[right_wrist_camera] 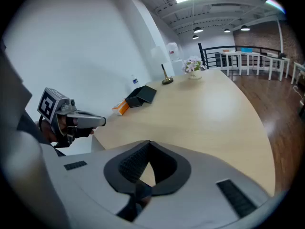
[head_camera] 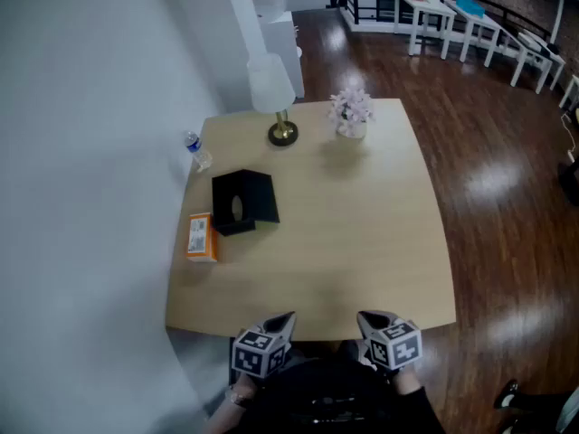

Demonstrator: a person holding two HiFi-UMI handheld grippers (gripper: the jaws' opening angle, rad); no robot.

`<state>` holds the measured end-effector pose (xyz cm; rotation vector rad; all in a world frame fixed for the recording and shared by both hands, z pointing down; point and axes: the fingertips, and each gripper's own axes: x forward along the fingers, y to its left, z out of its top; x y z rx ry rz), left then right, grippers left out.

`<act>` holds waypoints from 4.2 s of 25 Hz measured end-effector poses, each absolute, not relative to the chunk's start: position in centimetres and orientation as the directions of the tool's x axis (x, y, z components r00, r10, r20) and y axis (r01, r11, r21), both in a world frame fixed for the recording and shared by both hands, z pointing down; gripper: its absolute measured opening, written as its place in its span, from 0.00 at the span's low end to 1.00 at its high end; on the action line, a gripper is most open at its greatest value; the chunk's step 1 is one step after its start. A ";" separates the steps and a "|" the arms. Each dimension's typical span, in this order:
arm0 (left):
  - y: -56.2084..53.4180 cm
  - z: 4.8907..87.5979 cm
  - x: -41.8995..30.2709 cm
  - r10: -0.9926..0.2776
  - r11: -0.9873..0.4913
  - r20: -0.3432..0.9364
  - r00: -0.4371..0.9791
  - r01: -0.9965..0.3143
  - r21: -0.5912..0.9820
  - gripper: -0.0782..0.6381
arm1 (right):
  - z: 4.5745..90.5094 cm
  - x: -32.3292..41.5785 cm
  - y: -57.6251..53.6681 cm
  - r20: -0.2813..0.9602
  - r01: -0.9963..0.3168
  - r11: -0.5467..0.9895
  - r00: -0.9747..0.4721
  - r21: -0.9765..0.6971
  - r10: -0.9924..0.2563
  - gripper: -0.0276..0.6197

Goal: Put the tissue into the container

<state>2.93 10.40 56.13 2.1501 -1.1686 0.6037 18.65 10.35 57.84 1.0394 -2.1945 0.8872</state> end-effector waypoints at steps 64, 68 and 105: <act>-7.4 59.8 -30.4 -0.630 0.048 0.776 0.042 -0.994 0.093 0.69 | 58.3 1.9 -1.6 0.723 -0.762 0.558 -0.583 -0.329 -0.370 0.05; -11.5 57.0 -28.2 -0.669 -0.003 0.737 0.093 -0.992 0.123 0.69 | 58.3 2.1 -1.5 0.722 -0.757 0.557 -0.591 -0.341 -0.361 0.05; -23.6 56.2 -24.2 -0.704 -0.074 0.703 0.098 -0.995 0.065 0.82 | 60.1 5.8 -3.4 0.729 -0.783 0.488 -0.583 -0.386 -0.358 0.05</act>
